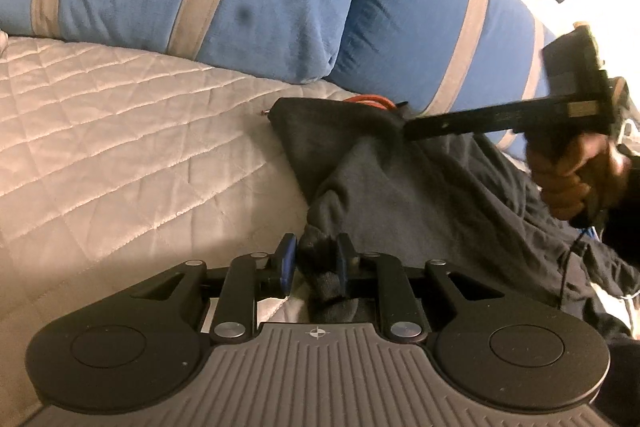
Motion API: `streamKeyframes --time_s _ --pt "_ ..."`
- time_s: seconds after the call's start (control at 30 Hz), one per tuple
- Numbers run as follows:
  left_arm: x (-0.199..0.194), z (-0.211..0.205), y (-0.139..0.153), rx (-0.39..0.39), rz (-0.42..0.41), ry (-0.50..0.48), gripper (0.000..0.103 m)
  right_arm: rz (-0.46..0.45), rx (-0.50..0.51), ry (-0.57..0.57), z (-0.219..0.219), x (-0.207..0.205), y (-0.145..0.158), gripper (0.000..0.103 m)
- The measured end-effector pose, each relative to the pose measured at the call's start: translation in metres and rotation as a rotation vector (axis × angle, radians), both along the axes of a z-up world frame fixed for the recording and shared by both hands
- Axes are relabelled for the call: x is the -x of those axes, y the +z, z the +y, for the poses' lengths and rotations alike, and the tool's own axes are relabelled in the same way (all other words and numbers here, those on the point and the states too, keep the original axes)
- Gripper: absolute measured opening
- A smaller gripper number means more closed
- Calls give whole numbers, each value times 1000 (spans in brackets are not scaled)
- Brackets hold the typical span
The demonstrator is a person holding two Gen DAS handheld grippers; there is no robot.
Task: Fold clothes
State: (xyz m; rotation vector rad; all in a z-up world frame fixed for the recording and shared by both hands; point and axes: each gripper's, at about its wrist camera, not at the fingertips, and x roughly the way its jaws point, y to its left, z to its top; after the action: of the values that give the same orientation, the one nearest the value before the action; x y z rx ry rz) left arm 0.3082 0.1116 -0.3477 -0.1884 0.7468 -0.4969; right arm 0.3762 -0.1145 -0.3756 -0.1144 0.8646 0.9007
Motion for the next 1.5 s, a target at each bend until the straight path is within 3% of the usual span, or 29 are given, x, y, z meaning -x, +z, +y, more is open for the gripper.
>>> streamKeyframes --time_s 0.03,0.1,0.47,0.5,0.6,0.8,0.87,0.9,0.93,1.17,1.5 --pt "0 0 0 0 -1 -1 21 16 0 8 -1 0 -2 13" --pt "0 -1 -1 -2 1 1 21 33 5 28 -3 4 -2 3" --pt "1 -5 0 -18 -4 23 21 -86 130 67 -24 54 19 1" --pt "1 -5 0 -18 -5 24 21 -107 132 49 -25 53 21 10" --pt "1 -6 1 -15 -3 29 21 -99 83 8 -28 36 22 50" --pt "1 -5 2 -16 -4 29 21 12 0 -38 -20 -4 4 52" --pt "1 -5 1 -12 -1 28 21 39 -9 -20 -19 -6 -2 48" --pt "1 -5 2 -11 -1 27 21 46 -8 -9 -19 -5 -4 22" --pt "2 -4 2 -9 -2 26 21 44 1 4 -19 -1 -4 3" --pt "5 -6 5 11 -16 17 22 -4 41 18 -38 33 10 1" --pt "5 -3 5 89 -14 14 32 4 114 67 -52 66 5 1"
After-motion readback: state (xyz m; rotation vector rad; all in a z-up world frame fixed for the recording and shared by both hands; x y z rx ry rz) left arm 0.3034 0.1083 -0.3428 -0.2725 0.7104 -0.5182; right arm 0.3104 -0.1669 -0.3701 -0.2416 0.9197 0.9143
